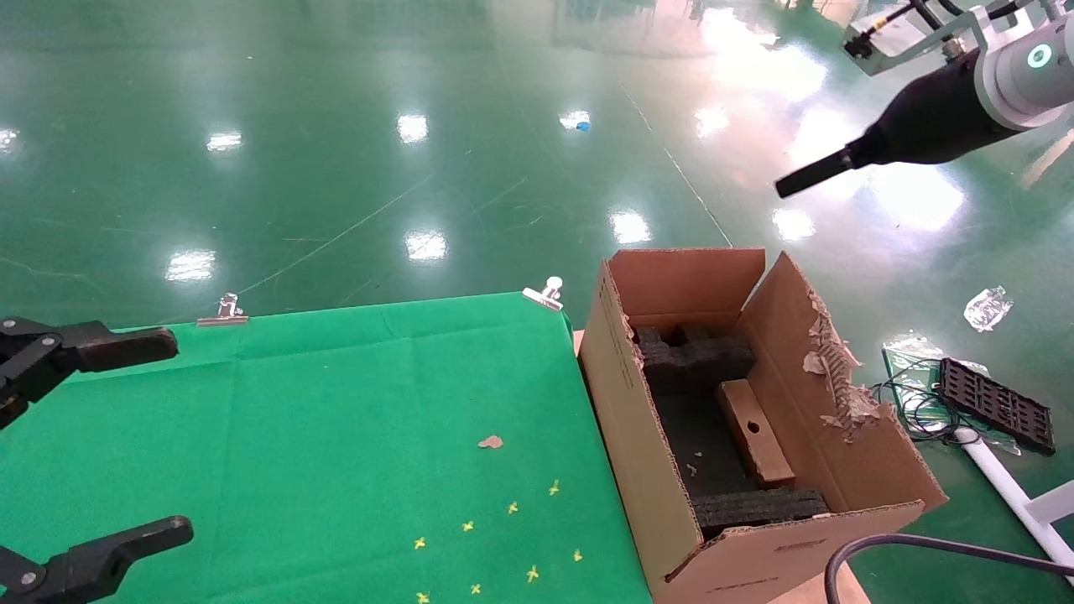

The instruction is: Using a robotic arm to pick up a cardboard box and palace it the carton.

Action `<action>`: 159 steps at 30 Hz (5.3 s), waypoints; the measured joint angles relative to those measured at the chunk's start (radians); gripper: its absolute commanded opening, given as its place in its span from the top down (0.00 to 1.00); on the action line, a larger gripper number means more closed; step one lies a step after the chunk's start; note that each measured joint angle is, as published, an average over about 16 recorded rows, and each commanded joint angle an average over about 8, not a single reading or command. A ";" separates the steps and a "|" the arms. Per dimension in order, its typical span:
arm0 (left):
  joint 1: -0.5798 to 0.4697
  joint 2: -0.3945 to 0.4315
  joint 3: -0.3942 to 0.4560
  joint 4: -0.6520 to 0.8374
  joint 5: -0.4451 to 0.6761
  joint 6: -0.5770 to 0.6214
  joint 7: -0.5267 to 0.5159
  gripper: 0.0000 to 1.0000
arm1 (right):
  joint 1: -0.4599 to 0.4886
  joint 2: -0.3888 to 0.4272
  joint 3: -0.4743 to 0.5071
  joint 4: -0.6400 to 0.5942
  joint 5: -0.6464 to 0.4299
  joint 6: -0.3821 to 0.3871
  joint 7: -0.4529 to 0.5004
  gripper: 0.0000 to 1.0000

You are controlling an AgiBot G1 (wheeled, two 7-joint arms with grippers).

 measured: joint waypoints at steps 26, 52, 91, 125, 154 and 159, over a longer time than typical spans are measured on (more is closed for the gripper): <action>-0.001 0.000 0.002 0.001 -0.001 0.000 0.001 0.00 | -0.337 0.117 0.506 0.399 0.162 -0.088 -0.191 0.00; -0.001 -0.001 0.003 0.001 -0.002 -0.001 0.002 0.00 | -0.871 0.238 1.176 0.911 0.338 -0.222 -0.409 0.00; -0.001 -0.001 0.004 0.002 -0.003 -0.001 0.002 0.00 | -1.173 0.307 1.555 1.199 0.439 -0.298 -0.530 0.00; -0.001 -0.001 0.004 0.002 -0.003 -0.001 0.002 0.00 | -1.163 0.304 1.542 1.190 0.434 -0.295 -0.527 0.00; -0.001 -0.001 0.004 0.002 -0.003 -0.001 0.002 0.00 | -1.162 0.304 1.541 1.189 0.434 -0.295 -0.527 0.00; -0.001 -0.001 0.004 0.002 -0.003 -0.001 0.002 0.00 | -1.162 0.304 1.541 1.189 0.434 -0.295 -0.527 0.00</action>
